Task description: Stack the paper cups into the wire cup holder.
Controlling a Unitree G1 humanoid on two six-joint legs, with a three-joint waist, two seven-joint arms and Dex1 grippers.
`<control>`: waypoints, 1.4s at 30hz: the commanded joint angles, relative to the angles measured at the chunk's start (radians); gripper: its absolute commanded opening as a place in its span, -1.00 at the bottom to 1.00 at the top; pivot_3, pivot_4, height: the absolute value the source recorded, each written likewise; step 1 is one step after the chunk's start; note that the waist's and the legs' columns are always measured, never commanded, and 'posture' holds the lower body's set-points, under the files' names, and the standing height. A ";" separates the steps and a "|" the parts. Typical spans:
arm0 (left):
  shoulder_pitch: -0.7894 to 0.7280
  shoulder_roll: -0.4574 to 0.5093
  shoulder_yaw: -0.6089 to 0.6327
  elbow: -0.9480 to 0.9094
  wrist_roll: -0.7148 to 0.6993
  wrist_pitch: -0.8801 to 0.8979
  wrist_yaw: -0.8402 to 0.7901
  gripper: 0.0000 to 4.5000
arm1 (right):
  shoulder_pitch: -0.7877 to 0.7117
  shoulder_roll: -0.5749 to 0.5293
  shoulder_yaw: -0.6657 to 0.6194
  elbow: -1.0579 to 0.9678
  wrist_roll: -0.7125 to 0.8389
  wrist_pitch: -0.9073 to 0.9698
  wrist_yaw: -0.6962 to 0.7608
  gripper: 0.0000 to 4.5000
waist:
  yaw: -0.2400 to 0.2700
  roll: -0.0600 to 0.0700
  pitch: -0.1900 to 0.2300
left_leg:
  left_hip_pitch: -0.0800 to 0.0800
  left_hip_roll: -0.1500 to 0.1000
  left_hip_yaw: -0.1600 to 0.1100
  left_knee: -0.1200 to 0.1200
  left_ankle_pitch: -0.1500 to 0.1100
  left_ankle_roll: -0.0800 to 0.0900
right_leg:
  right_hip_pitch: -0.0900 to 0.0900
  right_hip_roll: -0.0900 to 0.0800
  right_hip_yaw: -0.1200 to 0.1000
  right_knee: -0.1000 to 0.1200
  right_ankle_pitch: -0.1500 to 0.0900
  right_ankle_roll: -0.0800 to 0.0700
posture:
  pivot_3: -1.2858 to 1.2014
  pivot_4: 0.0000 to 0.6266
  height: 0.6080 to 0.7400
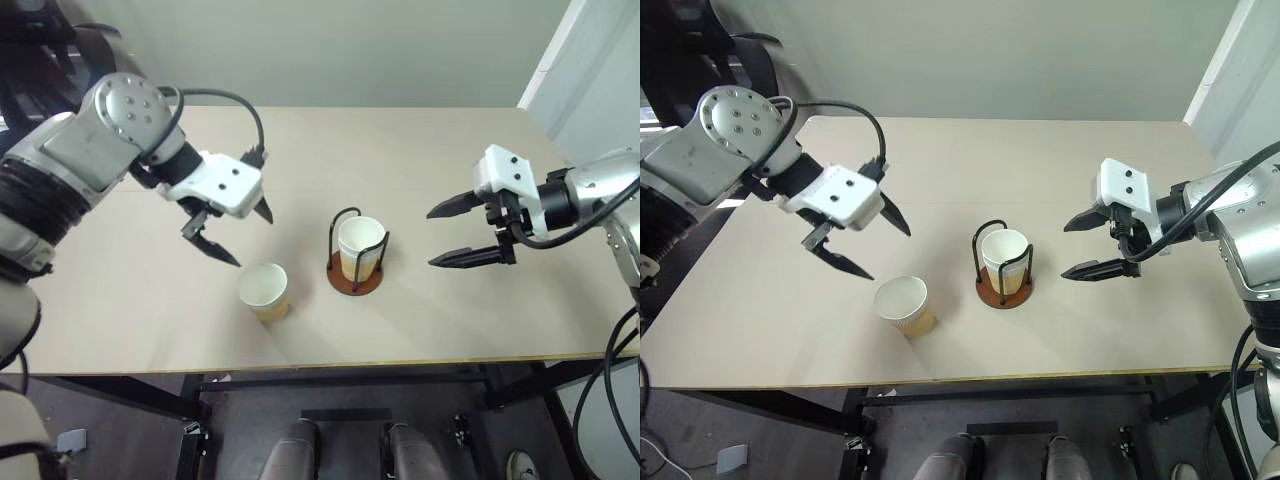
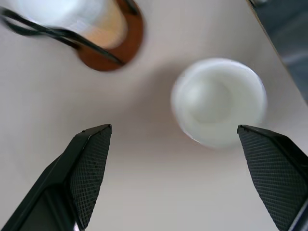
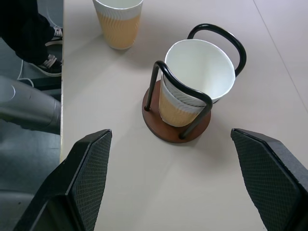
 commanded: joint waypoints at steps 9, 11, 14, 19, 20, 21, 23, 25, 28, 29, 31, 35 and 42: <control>0.042 0.146 -0.047 -0.236 0.018 -0.038 -0.028 0.99 | -0.031 -0.005 -0.002 -0.012 0.013 -0.001 0.008 0.79 | -0.003 0.000 0.000 | 0.001 0.001 -0.002 0.000 0.000 -0.001 | 0.000 -0.001 0.000 0.001 0.000 -0.002 | 0.03 -0.52 1.00; 0.042 0.158 -0.054 -0.262 0.041 -0.053 -0.028 0.99 | -0.038 -0.004 0.004 -0.001 0.009 -0.006 0.014 0.79 | -0.004 0.000 0.000 | 0.001 0.000 -0.002 0.000 0.000 -0.001 | 0.000 -0.001 0.000 0.000 0.000 -0.003 | 0.03 -0.52 1.00; 0.057 0.166 -0.048 -0.284 0.064 -0.062 -0.028 0.99 | -0.047 -0.002 0.011 0.009 0.007 -0.011 0.018 0.79 | -0.005 0.000 0.000 | 0.001 0.000 -0.002 0.000 0.000 -0.001 | 0.000 -0.001 0.001 0.000 0.000 -0.005 | 0.03 -0.52 1.00; 0.086 0.156 -0.033 -0.272 0.118 -0.096 -0.028 0.99 | -0.058 -0.003 0.018 0.020 0.008 -0.012 0.021 0.79 | -0.006 0.000 0.000 | 0.002 0.001 -0.002 -0.001 0.001 -0.001 | 0.000 -0.001 0.000 0.000 0.000 -0.005 | 0.03 -0.52 1.00; 0.095 0.154 -0.029 -0.271 0.127 -0.100 -0.028 0.99 | -0.059 -0.003 0.018 0.021 0.008 -0.011 0.021 0.79 | -0.006 0.000 0.000 | 0.002 0.001 -0.002 -0.002 0.001 -0.001 | 0.000 -0.001 0.000 0.000 0.000 -0.005 | 0.03 -0.52 1.00; 0.103 0.152 -0.026 -0.270 0.135 -0.104 -0.028 0.99 | -0.060 -0.003 0.018 0.021 0.009 -0.010 0.022 0.79 | -0.006 0.000 0.000 | 0.002 0.001 -0.002 -0.002 0.000 -0.001 | 0.000 -0.001 0.000 0.000 0.000 -0.005 | 0.03 -0.52 1.00; 0.117 0.148 -0.019 -0.264 0.153 -0.115 -0.028 0.99 | -0.060 -0.004 0.018 0.021 0.009 -0.010 0.023 0.79 | -0.006 0.000 0.000 | 0.002 0.001 -0.002 -0.002 0.000 -0.001 | 0.000 -0.001 0.000 0.000 -0.001 -0.006 | 0.03 -0.52 1.00; 0.130 0.144 -0.010 -0.260 0.166 -0.123 -0.028 0.99 | -0.060 -0.005 0.017 0.020 0.008 -0.009 0.022 0.79 | -0.006 0.000 0.000 | 0.002 0.001 -0.002 -0.002 0.000 -0.002 | 0.000 -0.001 0.000 0.000 -0.001 -0.006 | 0.03 -0.52 1.00; 0.159 0.126 0.011 -0.248 0.190 -0.137 -0.028 0.99 | -0.056 -0.006 0.015 0.017 0.008 -0.009 0.020 0.79 | -0.006 0.000 0.000 | 0.002 0.001 -0.002 -0.003 0.000 -0.002 | 0.000 -0.002 0.000 0.000 -0.001 -0.007 | 0.03 -0.52 1.00; 0.169 0.117 0.020 -0.238 0.205 -0.146 -0.028 0.99 | -0.054 -0.007 0.014 0.015 0.008 -0.009 0.019 0.79 | -0.006 0.000 0.000 | 0.002 0.001 -0.002 -0.003 0.000 -0.002 | 0.000 -0.002 0.000 0.000 -0.001 -0.007 | 0.03 -0.52 1.00; 0.198 0.092 0.044 -0.211 0.232 -0.159 -0.028 0.99 | -0.045 -0.011 0.013 0.016 0.006 -0.012 0.018 0.79 | -0.006 0.001 0.000 | 0.003 0.001 -0.002 -0.003 0.000 -0.002 | 0.000 -0.002 0.000 0.000 -0.001 -0.007 | 0.03 -0.52 1.00; 0.248 0.060 0.082 -0.184 0.253 -0.161 -0.028 0.92 | -0.032 -0.018 0.009 0.019 0.004 -0.018 0.018 0.79 | -0.006 0.001 -0.001 | 0.004 0.001 -0.002 -0.004 0.000 -0.002 | 0.001 -0.002 0.000 0.000 0.000 -0.007 | 0.03 -0.52 1.00; 0.290 0.046 0.095 -0.167 0.245 -0.141 -0.028 -0.03 | -0.041 -0.033 -0.021 0.004 0.085 0.031 0.080 0.79 | -0.005 0.001 -0.001 | 0.007 0.001 -0.002 -0.008 0.001 -0.003 | 0.001 -0.002 0.000 0.000 -0.001 -0.008 | 0.03 -0.52 1.00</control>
